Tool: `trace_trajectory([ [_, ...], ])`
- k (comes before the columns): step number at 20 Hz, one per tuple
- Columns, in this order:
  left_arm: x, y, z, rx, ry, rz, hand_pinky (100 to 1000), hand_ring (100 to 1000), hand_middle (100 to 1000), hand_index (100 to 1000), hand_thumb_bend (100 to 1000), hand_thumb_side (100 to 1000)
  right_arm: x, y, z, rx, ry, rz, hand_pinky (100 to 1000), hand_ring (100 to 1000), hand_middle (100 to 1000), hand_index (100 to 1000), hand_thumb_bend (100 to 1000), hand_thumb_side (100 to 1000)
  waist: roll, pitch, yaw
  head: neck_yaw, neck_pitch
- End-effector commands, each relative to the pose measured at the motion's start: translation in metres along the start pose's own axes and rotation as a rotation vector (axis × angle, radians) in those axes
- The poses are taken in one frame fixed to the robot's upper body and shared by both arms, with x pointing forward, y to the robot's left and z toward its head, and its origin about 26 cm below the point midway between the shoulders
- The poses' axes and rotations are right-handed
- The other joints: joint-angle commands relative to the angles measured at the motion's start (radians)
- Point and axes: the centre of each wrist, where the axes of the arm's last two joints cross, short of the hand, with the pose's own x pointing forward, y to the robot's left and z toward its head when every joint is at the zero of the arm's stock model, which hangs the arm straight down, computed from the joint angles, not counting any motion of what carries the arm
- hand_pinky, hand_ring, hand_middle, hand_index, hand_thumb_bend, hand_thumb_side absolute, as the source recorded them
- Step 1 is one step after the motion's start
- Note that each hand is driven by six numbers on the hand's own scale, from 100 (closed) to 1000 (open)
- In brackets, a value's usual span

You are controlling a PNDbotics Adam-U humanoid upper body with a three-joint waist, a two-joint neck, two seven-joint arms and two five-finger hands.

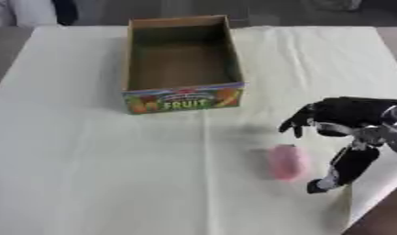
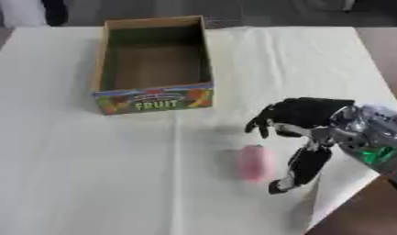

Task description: Pick up objects on the table and place them in the box.

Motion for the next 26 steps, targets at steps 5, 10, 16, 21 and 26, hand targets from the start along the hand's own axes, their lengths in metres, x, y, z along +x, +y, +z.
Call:
trace_trajectory([
  [5,0.0063,0.0004,-0.0055,-0.017,-0.032,0.001,717,696,644,840,100,708,0.0055,-0.0049,0.0002,-0.02,0.025,0.005,750,843,783,905,629,354,-0.001,-0.016,0.003,-0.002,-0.015],
  [10,0.0064,-0.0001,-0.0055,-0.019,-0.031,0.002,717,696,644,839,100,709,0.0064,-0.0035,-0.0007,-0.019,0.045,-0.011,745,836,769,899,551,341,-0.001,-0.014,0.004,-0.002,-0.018],
  [16,0.0064,-0.0004,-0.0055,-0.02,-0.032,0.004,715,697,644,839,100,710,0.0082,-0.0032,-0.0022,-0.02,0.085,-0.035,739,829,759,893,495,271,0.0,-0.013,0.008,-0.005,-0.021],
  [21,0.0064,-0.0008,-0.0053,-0.02,-0.031,0.006,712,697,644,838,100,711,0.0097,-0.0028,-0.0034,-0.02,0.1,-0.052,735,824,746,891,492,261,0.001,-0.012,0.008,-0.007,-0.023],
  [26,0.0063,-0.001,-0.0053,-0.02,-0.03,0.007,712,698,643,837,100,711,0.0125,-0.0012,-0.0056,-0.003,0.109,-0.077,731,818,729,892,491,251,0.001,-0.011,0.012,-0.011,-0.026],
])
